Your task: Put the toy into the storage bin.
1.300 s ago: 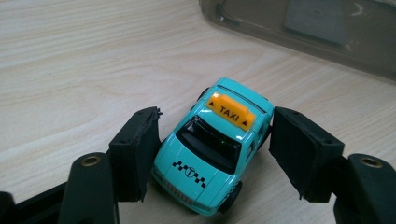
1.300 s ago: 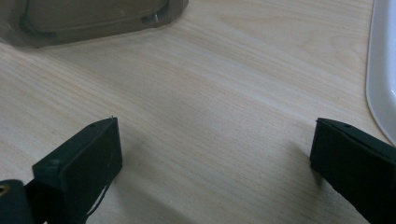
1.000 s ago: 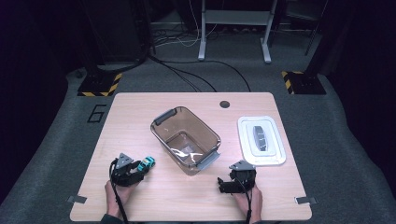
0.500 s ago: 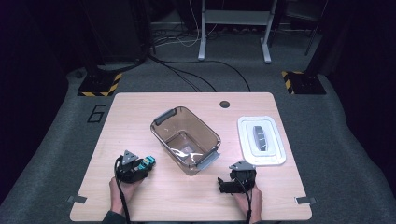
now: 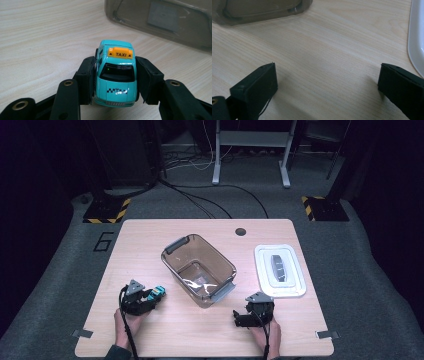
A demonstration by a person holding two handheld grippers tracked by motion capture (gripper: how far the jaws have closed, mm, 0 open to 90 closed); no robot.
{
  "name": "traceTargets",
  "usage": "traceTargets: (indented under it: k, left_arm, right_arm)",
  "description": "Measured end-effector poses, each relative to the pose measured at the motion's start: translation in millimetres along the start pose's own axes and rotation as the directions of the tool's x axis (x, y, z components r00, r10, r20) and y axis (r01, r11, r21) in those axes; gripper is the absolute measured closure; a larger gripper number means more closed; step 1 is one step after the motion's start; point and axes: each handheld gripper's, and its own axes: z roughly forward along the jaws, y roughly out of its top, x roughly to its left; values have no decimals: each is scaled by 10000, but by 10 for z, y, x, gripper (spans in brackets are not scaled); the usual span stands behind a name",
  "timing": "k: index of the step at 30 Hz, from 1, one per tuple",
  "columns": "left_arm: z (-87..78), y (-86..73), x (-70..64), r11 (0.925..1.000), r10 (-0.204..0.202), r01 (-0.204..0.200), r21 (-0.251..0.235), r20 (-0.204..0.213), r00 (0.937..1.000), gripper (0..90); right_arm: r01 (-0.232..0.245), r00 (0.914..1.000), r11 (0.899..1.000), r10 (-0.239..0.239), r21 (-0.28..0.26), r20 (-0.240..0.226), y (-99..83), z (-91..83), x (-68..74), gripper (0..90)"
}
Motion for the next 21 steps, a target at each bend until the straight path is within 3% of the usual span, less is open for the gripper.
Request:
traceTargets:
  k: [21]
  left_arm:
    - [-269,204,45,9991,185,-181,-384,85,9998,525]
  right_arm:
    - [1,10000,10000,-1,-3,0,0,1,-1,17]
